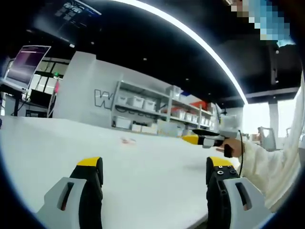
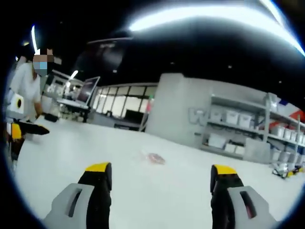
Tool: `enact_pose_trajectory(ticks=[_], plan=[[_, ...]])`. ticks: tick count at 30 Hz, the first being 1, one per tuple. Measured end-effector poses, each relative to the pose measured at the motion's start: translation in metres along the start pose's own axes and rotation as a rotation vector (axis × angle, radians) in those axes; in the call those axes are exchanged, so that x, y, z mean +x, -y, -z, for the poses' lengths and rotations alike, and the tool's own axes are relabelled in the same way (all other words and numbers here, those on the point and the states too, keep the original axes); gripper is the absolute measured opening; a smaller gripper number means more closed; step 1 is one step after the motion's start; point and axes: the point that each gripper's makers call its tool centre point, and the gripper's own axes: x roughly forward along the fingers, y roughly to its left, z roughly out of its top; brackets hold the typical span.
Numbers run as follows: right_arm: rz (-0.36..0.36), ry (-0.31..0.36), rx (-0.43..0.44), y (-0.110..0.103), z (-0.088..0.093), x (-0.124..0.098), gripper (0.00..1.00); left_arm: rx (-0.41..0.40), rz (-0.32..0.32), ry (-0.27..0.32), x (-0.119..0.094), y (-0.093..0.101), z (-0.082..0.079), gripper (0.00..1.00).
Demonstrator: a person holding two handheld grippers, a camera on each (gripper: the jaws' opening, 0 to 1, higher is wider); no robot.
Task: Open the resealable bag by pulling the two sides of the seal apart until the entire bag opening is separated and visibly accessible.
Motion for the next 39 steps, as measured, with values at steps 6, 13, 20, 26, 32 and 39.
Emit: enact_pose_trajectory(ticks=[6,13,20,26,32,39], plan=[[0.012,-0.013,0.011,-0.001,0.007,-0.012,0.85,0.002,-0.008,0.007,0.002,-0.004,-0.002,0.89],[0.036,-0.014,0.027,0.003,0.011,-0.022,0.84,0.007,-0.012,0.008,0.002,-0.006,-0.002,0.89],[0.05,-0.025,0.025,0.003,0.014,-0.031,0.84,0.004,-0.017,0.013,0.004,-0.009,-0.002,0.89],[0.076,-0.026,0.048,0.005,0.018,-0.042,0.84,0.002,-0.027,0.015,0.007,-0.016,-0.001,0.89],[0.117,-0.017,0.053,0.008,0.019,-0.053,0.74,0.004,-0.039,0.034,0.008,-0.022,-0.005,0.88],[0.161,0.01,0.061,0.012,0.016,-0.067,0.75,0.031,-0.061,0.039,0.008,-0.027,-0.008,0.87]])
